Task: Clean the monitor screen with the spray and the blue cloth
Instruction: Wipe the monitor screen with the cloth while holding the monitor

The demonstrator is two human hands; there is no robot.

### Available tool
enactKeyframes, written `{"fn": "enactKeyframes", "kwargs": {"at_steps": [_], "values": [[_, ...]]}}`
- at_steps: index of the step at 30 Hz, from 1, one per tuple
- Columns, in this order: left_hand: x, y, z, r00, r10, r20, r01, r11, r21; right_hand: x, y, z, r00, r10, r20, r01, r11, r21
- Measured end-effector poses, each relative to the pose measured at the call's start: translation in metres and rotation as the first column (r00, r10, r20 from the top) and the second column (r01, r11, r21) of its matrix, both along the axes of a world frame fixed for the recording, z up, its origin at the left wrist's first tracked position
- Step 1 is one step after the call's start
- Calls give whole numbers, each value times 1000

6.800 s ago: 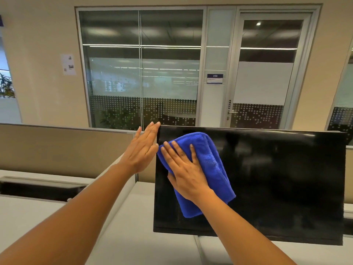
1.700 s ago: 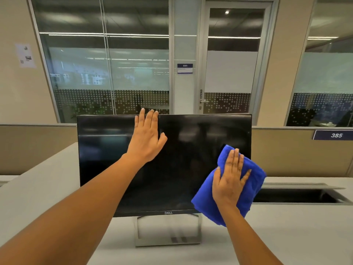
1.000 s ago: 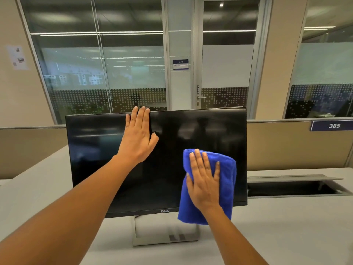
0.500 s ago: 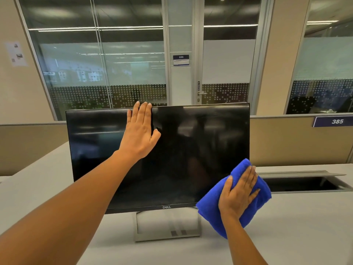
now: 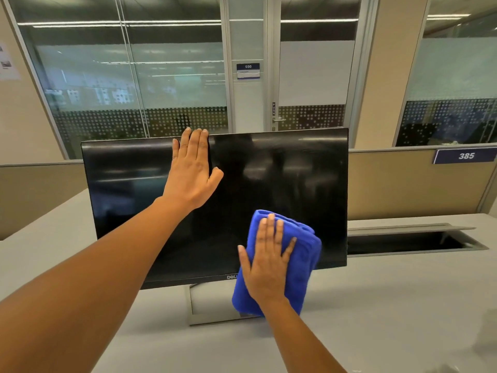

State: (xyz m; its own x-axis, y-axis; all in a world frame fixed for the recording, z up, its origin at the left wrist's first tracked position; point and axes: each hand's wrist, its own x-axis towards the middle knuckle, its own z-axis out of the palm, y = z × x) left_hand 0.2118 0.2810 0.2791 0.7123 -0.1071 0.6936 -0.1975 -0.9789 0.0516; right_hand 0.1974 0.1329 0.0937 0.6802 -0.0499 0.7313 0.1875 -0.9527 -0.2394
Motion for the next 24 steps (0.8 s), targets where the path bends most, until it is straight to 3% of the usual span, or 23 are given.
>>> {"fn": "enactKeyframes", "kwargs": {"at_steps": [5,8,12,17,21,24], "values": [[-1,0,0,1000,-13,11,13,1000,-4,3,-18,-3,988,146,55,-122,945,-304],[-2,0,1,1000,-11,12,11,1000,-3,9,-41,0,987,132,87,-100,947,-306],[-3,1,2,1000,-11,8,11,1000,4,16,-63,4,993,-73,93,70,997,31],[-5,2,3,1000,-28,-3,28,1000,-3,19,-82,-5,982,-188,-6,166,852,497],[-4,2,3,999,-34,0,34,999,-2,18,-74,-15,971,-235,-43,208,743,636],[-3,2,3,999,-37,-5,37,999,-12,16,-60,-15,967,-249,-63,229,728,646]]}}
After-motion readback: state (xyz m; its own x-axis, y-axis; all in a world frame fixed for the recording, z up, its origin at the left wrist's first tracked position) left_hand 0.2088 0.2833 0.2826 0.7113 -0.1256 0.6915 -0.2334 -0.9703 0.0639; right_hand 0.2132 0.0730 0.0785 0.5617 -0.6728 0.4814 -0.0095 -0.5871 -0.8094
